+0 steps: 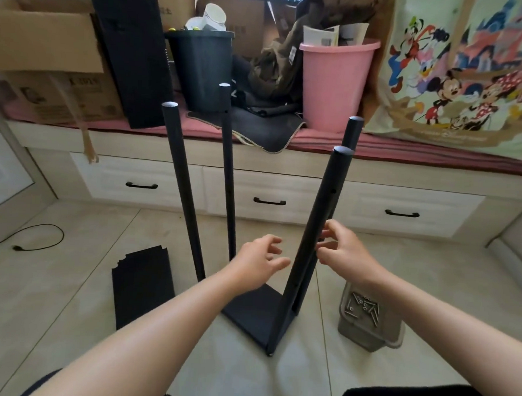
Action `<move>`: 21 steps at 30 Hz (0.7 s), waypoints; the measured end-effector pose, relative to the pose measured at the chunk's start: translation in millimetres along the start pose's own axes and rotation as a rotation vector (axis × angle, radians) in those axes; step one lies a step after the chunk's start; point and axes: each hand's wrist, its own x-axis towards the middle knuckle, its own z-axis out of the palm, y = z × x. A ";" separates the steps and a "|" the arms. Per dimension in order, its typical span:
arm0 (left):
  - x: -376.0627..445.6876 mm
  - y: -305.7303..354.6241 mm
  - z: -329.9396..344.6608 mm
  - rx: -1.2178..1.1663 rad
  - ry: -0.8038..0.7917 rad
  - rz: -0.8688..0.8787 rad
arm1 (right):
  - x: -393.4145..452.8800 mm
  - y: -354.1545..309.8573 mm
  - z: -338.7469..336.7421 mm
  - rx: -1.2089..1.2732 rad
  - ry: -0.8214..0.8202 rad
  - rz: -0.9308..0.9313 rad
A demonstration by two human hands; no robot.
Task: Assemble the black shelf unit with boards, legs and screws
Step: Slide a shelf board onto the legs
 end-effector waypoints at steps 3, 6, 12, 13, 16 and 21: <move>-2.9 -10.7 -36.2 0.097 0.172 -0.086 | -4.0 -0.6 11.1 -0.065 -0.132 0.011; -7.4 -28.9 -78.0 0.070 0.375 -0.214 | -3.4 -3.3 22.3 -0.097 -0.100 -0.004; -4.1 -58.8 -122.8 -0.091 0.598 -0.318 | 0.9 -6.2 27.6 -0.175 0.009 0.000; -0.6 -58.0 -123.7 -0.117 0.614 -0.298 | 1.7 -5.3 27.8 -0.178 0.008 0.005; 7.0 -52.0 -122.6 -0.151 0.628 -0.187 | 2.1 -3.4 27.2 -0.193 -0.001 0.012; 15.2 -48.5 -119.2 -0.136 0.629 -0.115 | 4.3 -3.7 24.1 -0.213 0.030 0.030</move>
